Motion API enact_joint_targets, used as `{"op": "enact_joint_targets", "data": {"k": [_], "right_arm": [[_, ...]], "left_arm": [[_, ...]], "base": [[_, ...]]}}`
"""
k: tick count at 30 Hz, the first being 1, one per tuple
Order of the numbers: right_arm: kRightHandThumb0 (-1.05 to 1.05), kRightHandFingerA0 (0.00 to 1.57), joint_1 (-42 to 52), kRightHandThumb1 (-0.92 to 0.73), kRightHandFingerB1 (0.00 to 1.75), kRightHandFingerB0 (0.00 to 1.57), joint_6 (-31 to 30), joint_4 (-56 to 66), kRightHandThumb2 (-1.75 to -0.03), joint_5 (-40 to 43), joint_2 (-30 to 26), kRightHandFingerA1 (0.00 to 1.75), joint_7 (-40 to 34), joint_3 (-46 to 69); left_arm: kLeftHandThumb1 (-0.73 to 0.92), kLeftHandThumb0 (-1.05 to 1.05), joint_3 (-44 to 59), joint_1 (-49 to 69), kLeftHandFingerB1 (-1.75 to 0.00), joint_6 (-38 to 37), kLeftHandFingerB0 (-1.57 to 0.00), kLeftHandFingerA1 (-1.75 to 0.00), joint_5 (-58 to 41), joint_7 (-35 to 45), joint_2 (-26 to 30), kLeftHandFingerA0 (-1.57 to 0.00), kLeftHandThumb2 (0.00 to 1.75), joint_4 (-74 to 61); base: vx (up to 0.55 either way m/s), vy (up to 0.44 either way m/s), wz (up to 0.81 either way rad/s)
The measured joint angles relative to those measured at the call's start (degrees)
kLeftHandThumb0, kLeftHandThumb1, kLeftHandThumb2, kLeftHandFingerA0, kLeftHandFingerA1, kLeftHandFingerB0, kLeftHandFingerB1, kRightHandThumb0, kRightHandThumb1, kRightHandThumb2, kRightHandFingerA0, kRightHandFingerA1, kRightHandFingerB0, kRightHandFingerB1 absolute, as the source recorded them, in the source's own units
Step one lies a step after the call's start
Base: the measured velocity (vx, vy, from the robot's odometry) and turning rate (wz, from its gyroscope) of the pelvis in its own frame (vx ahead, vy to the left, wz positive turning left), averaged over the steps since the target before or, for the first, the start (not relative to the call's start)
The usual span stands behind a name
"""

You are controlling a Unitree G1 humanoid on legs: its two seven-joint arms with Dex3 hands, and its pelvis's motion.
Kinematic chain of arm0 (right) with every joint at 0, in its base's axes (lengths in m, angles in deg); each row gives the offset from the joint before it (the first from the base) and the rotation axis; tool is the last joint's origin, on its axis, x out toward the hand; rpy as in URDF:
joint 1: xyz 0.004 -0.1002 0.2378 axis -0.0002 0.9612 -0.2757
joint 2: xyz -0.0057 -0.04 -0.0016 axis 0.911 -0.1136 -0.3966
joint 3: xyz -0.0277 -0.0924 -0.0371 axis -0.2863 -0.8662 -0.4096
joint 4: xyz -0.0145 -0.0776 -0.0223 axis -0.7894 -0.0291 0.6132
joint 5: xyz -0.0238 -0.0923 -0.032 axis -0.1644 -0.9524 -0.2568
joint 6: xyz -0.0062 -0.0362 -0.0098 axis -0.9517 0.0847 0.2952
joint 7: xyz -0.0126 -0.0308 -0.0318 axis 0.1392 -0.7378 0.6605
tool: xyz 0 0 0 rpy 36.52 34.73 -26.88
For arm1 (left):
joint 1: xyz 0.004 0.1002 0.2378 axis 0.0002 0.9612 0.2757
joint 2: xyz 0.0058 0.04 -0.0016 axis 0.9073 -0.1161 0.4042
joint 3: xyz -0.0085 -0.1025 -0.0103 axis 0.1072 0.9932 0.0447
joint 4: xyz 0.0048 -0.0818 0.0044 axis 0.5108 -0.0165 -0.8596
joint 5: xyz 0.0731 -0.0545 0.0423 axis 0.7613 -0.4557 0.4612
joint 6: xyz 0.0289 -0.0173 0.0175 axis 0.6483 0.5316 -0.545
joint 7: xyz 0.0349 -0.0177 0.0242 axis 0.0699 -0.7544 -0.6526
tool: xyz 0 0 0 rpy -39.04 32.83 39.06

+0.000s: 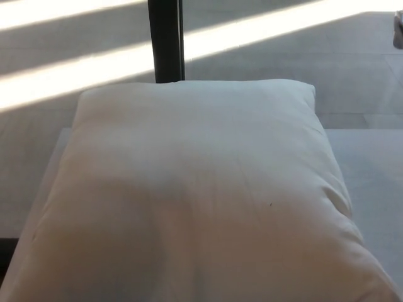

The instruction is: A hammer is kept on the right hand side and a pillow is kept on the left hand side on the desk infront of the robot and the robot uses its right hand to pick up the hammer and makes a downward swinging motion to hit the pillow

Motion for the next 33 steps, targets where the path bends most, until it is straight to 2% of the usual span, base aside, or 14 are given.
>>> {"op": "enact_joint_targets", "data": {"k": [5, 6, 7, 16, 17, 20, 21, 23, 24, 25, 26, 27, 30, 33], "right_arm": [[-0.19, 0.98, 3.73, -0.71, 1.7, 0.7, 2.95, 1.49, -1.02, -3.16, 0.03, 1.75, -3.36, -3.36], [-0.21, 0.98, 4.39, -0.67, 1.69, 0.72, 3.63, 1.75, -1.03, -3.93, 0.03, 1.75, -4.16, -4.24], [-0.19, 0.92, 4.85, -0.64, 1.54, 0.75, 4.14, 2.01, -1.07, -4.45, 0.03, 1.75, -4.7, -4.83], [-0.19, 0.92, 9.15, -0.52, 1.44, 0.79, 9.72, 3.51, -1.19, -10.14, 0.03, 1.75, -10.52, -11.17], [-0.14, 0.95, 9.51, -0.53, 1.38, 0.79, 10.32, 3.51, -1.1, -10.67, 0.03, 1.73, -11.05, -11.55], [-0.25, 0.89, 10.37, -0.62, 1.28, 0.79, 12.21, 3.49, -1.01, -12.38, 0.02, 1.62, -12.92, -13.35], [-0.32, 0.93, 10.54, -0.72, 1.11, 0.8, 12.77, 3.46, -0.82, -13.03, 0.02, 1.59, -13.54, -14.05], [-0.32, 0.93, 10.75, -0.72, 1.11, 0.8, 13.73, 3.38, -0.82, -14.13, -0.01, 1.59, -14.72, -15.56], [-0.29, 0.91, 10.86, -0.74, 0.77, 0.8, 14.31, 3.32, -0.64, -15.01, -0.03, 1.44, -15.59, -16.66], [-0.29, 0.91, 10.99, -0.74, 0.77, 0.8, 14.91, 3.13, -0.64, -15.86, -0.11, 1.44, -16.5, -17.95], [-0.32, 0.91, 11.05, -0.7, 0.98, 0.83, 15.14, 3.01, -0.64, -16.19, -0.11, 1.45, -16.85, -18.5], [-0.32, 0.91, 11.27, -0.7, 0.98, 0.83, 15.76, 2.57, -0.64, -17.23, -0.15, 1.45, -17.9, -20.14], [-0.31, 0.85, 12.12, -0.81, 0.73, 0.79, 17.08, 1.48, -0.66, -19.43, -0.19, 1.42, -20.22, -23.89], [-0.29, 0.85, 12.45, -0.74, 0.63, 0.7, 19.0, 0.96, -0.64, -21.73, -0.38, 1.42, -22.18, -27.82]], "left_arm": [[0.86, -0.69, 0.0, -0.07, -0.44, 0.0, -0.56, -0.53, 0.03, 0.0, 0.0, -0.64, 0.66, 0.0], [0.85, -0.69, 0.0, -0.06, -0.45, 0.0, -0.58, -0.52, 0.03, 0.0, 0.0, -0.65, 0.65, 0.0], [0.84, -0.68, 0.0, -0.07, -0.45, 0.0, -0.6, -0.53, 0.03, 0.0, 0.0, -0.68, 0.65, 0.0], [0.84, -0.7, 0.0, -0.12, -0.46, 0.0, -0.59, -0.55, 0.03, 0.0, -0.01, -0.66, 0.65, 0.02], [0.85, -0.69, 0.0, -0.12, -0.45, 0.0, -0.58, -0.54, 0.04, 0.0, -0.01, -0.65, 0.65, 0.02], [0.84, -0.68, 0.0, -0.1, -0.44, 0.0, -0.57, -0.52, 0.03, 0.0, -0.01, -0.64, 0.65, 0.02], [0.84, -0.68, 0.0, -0.11, -0.45, 0.0, -0.59, -0.53, 0.03, 0.01, -0.01, -0.65, 0.65, 0.02], [0.84, -0.68, 0.01, -0.11, -0.45, 0.0, -0.59, -0.53, 0.03, 0.01, -0.01, -0.65, 0.65, 0.02], [0.86, -0.68, 0.01, -0.13, -0.45, 0.0, -0.56, -0.57, 0.03, 0.01, -0.01, -0.63, 0.65, 0.02], [0.86, -0.68, 0.01, -0.12, -0.45, 0.0, -0.56, -0.57, 0.03, 0.02, -0.01, -0.63, 0.65, 0.02], [0.85, -0.68, 0.01, -0.13, -0.45, 0.0, -0.58, -0.57, 0.03, 0.02, -0.01, -0.64, 0.65, 0.02], [0.85, -0.68, 0.01, -0.14, -0.45, 0.0, -0.58, -0.57, 0.03, 0.04, -0.01, -0.64, 0.65, 0.01], [0.85, -0.68, 0.01, -0.1, -0.46, 0.0, -0.57, -0.57, 0.03, 0.04, -0.02, -0.64, 0.65, 0.02], [0.85, -0.69, 0.01, -0.06, -0.45, 0.0, -0.56, -0.55, 0.02, 0.05, -0.02, -0.62, 0.65, 0.01]], "base": [[0.0, 0.0, 0.0], [0.0, 0.0, 0.0], [0.0, 0.0, 0.0], [0.0, 0.0, 0.0], [0.0, 0.0, 0.0], [0.0, 0.0, 0.0], [0.0, 0.0, 0.0], [0.0, 0.0, 0.0], [0.0, 0.0, 0.0], [0.0, 0.0, 0.0], [0.0, 0.0, 0.0], [0.0, 0.0, 0.0], [0.0, 0.0, 0.0], [0.0, 0.0, 0.0]]}}
